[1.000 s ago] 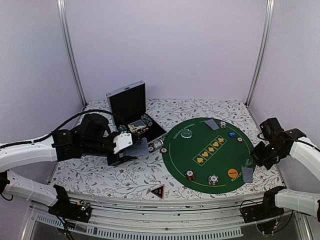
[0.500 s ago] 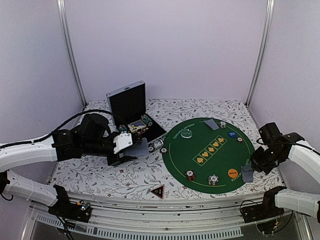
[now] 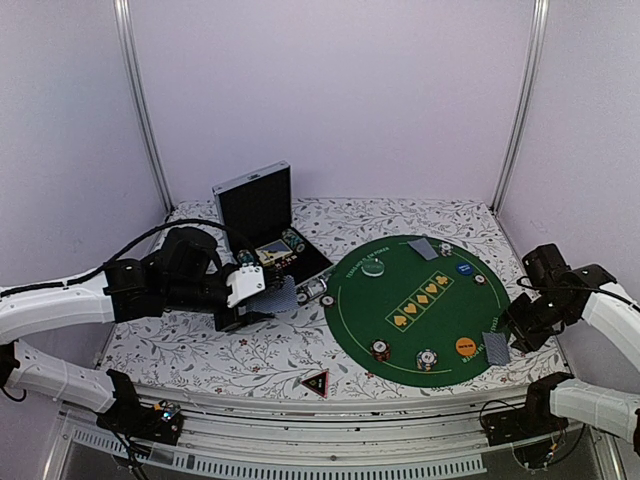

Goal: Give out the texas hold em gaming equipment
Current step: Distribute the poker card in the big blind area, then pick up the poker card from the face-down deck piles.

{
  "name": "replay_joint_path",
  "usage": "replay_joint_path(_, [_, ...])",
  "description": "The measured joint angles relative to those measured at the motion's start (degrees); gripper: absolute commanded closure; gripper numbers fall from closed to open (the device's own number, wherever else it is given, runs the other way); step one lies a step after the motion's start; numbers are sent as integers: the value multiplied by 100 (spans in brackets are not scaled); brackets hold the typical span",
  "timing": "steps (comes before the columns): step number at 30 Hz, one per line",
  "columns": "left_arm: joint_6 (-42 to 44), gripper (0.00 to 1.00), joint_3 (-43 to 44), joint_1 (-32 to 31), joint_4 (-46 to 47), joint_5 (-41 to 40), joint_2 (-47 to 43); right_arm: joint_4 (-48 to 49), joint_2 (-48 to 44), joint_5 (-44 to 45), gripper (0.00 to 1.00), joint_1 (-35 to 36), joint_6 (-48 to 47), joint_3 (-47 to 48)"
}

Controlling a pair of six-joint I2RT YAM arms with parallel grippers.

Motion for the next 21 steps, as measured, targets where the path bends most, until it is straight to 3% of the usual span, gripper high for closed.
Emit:
replay_joint_path(7, [0, 41, 0, 0, -2, 31, -24, -17, 114, 83, 47, 0, -280, 728])
replay_joint_path(13, [42, 41, 0, 0, -2, 57, -46, 1499, 992, -374, 46, 179, -1499, 1473])
replay_joint_path(17, [111, 41, -2, 0, -2, 118, -79, 2730, 1558, -732, 39, 1113, -2522, 1965])
replay_joint_path(21, [212, 41, -15, 0, 15, 192, -162, 3703, 2662, -1456, 28, 2608, -3849, 3189])
